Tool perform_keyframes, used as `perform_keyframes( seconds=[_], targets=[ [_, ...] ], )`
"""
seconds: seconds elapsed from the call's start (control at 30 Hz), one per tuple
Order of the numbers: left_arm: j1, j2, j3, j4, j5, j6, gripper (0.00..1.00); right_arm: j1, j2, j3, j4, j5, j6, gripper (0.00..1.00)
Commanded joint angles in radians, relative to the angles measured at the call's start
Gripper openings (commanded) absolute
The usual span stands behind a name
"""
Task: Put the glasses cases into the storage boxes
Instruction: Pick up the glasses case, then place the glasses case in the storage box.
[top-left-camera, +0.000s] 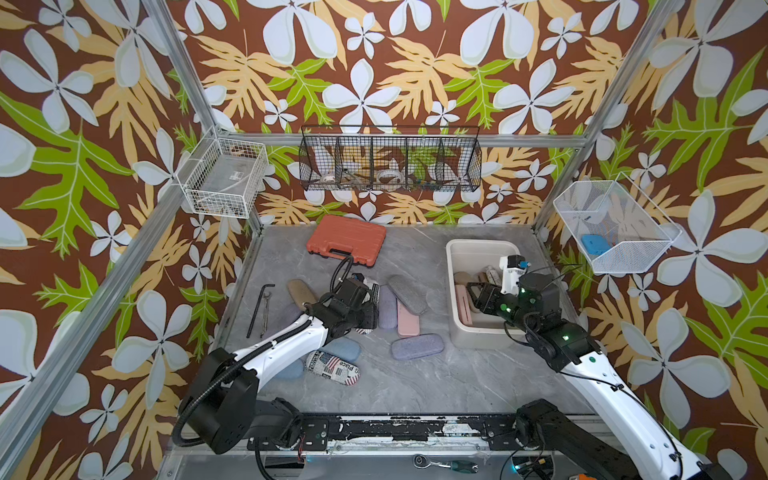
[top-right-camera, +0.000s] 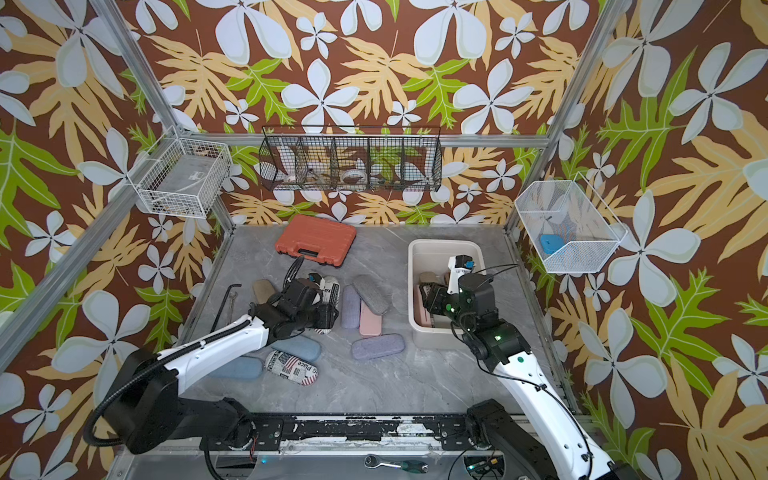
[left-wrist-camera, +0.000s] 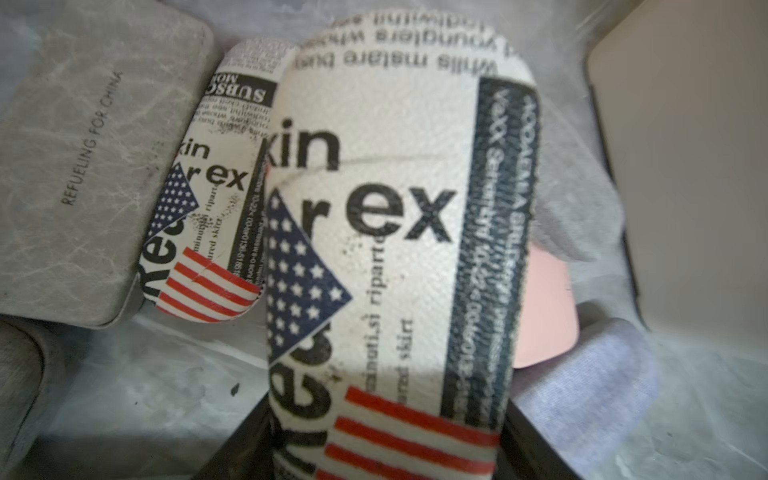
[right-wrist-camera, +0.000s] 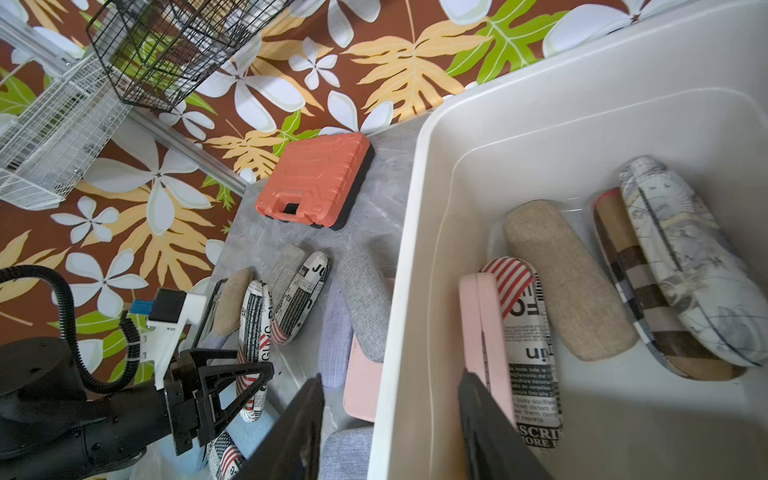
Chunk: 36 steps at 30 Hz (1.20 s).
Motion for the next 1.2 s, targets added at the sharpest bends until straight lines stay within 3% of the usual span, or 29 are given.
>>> perform_keyframes(
  seconds=[0.0, 0.2, 0.3, 0.5, 0.63, 0.9, 1.0, 1.17],
  targets=[
    [-0.031, -0.067, -0.024, 0.098, 0.078, -0.023, 0.57, 0.054, 0.033, 0.026, 0.062, -0.056, 0.01, 0.53],
    [-0.172, -0.213, -0.122, 0.339, 0.069, -0.089, 0.57, 0.23, 0.183, 0.165, 0.094, -0.052, 0.02, 0.61],
    [-0.189, -0.264, -0.168, 0.422, 0.065, -0.126, 0.57, 0.304, 0.266, 0.224, 0.115, -0.027, 0.041, 0.64],
    [-0.19, -0.312, -0.186, 0.419, 0.075, -0.109, 0.58, 0.413, 0.407, 0.278, 0.21, -0.028, 0.075, 0.66],
    [-0.19, -0.316, -0.183, 0.391, 0.085, -0.083, 0.59, 0.468, 0.464, 0.316, 0.201, 0.064, 0.09, 0.66],
    [-0.19, -0.359, -0.23, 0.456, 0.102, -0.105, 0.6, 0.506, 0.535, 0.351, 0.191, 0.054, 0.096, 0.49],
    [-0.19, -0.367, -0.25, 0.491, 0.133, -0.113, 0.62, 0.506, 0.547, 0.368, 0.178, 0.045, 0.09, 0.35],
    [-0.19, -0.384, -0.262, 0.492, 0.152, -0.101, 0.77, 0.506, 0.535, 0.372, 0.181, 0.044, 0.08, 0.25]
  ],
)
